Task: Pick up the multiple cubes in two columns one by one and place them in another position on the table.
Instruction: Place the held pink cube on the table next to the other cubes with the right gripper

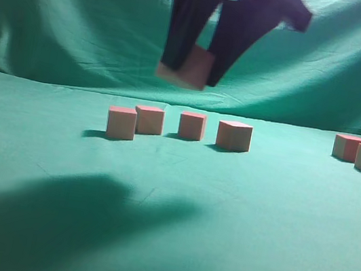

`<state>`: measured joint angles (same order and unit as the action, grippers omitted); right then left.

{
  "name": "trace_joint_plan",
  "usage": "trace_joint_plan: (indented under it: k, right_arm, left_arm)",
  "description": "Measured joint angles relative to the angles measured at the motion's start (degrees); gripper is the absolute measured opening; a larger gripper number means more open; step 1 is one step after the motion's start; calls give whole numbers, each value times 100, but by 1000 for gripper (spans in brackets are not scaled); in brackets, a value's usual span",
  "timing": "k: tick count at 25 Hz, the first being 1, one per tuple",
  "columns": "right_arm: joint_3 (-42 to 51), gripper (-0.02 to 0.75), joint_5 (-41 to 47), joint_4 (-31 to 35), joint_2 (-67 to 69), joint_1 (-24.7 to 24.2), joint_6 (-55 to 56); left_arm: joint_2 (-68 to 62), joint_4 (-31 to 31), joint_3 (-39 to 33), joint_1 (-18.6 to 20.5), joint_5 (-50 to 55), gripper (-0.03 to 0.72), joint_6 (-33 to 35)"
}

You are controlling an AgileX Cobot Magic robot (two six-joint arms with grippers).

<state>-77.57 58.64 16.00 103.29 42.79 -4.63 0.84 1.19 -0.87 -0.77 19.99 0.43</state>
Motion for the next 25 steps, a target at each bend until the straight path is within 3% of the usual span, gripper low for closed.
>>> trace_joint_plan:
  k: [5, 11, 25]
  right_arm:
    - [-1250, 270, 505, -485, 968, 243, 145]
    - [-2249, 270, 916, -1636, 1804, 517, 1158]
    - [-2389, 270, 504, -1736, 2173, 627, 1353]
  left_arm:
    - [0, 0, 0, 0, 0, 0, 0]
    - [0, 0, 0, 0, 0, 0, 0]
    - [0, 0, 0, 0, 0, 0, 0]
